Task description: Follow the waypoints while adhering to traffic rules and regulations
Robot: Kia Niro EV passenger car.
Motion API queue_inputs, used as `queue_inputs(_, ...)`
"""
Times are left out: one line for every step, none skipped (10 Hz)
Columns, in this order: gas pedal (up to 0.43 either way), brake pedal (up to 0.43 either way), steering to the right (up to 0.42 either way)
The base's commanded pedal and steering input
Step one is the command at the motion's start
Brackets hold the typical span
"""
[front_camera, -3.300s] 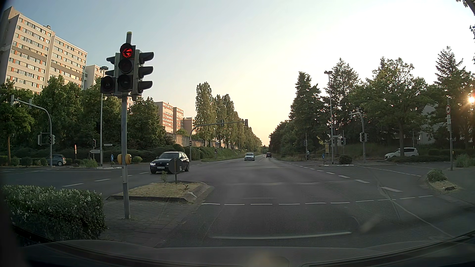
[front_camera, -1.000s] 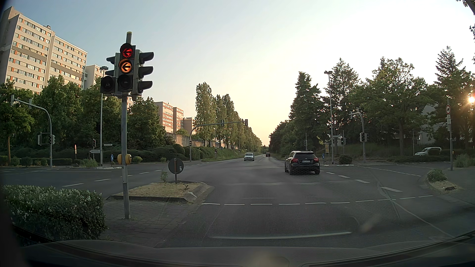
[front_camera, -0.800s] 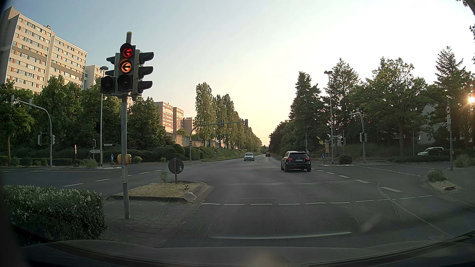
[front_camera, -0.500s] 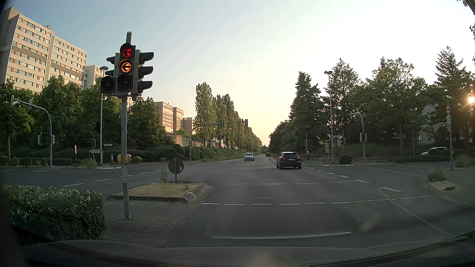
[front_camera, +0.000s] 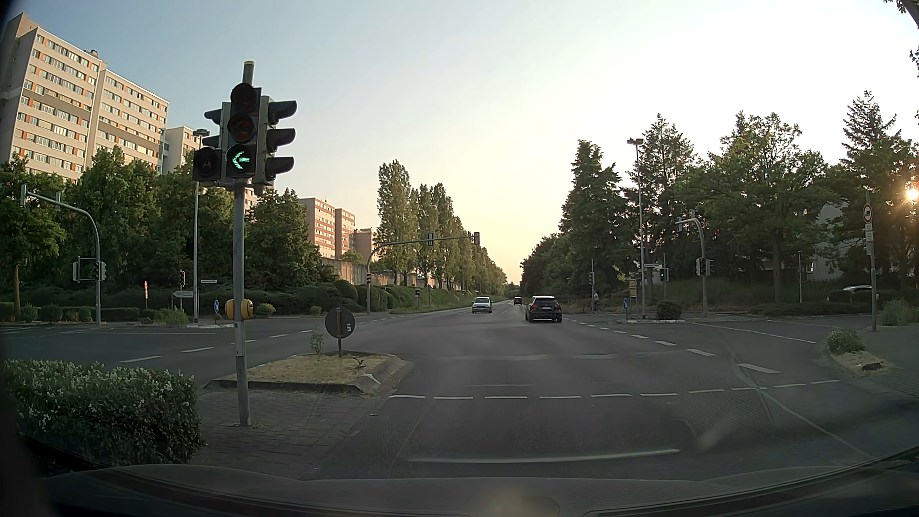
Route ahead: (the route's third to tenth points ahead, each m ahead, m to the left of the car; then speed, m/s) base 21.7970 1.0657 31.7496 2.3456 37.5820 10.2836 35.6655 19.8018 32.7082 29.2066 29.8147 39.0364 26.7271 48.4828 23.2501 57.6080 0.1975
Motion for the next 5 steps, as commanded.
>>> queue_inputs(0.118,0.03,-0.004)
queue_inputs(0.13,0.03,-0.004)
queue_inputs(0.157,0.03,-0.003)
queue_inputs(0.177,0.03,-0.003)
queue_inputs(0.197,0.03,-0.003)
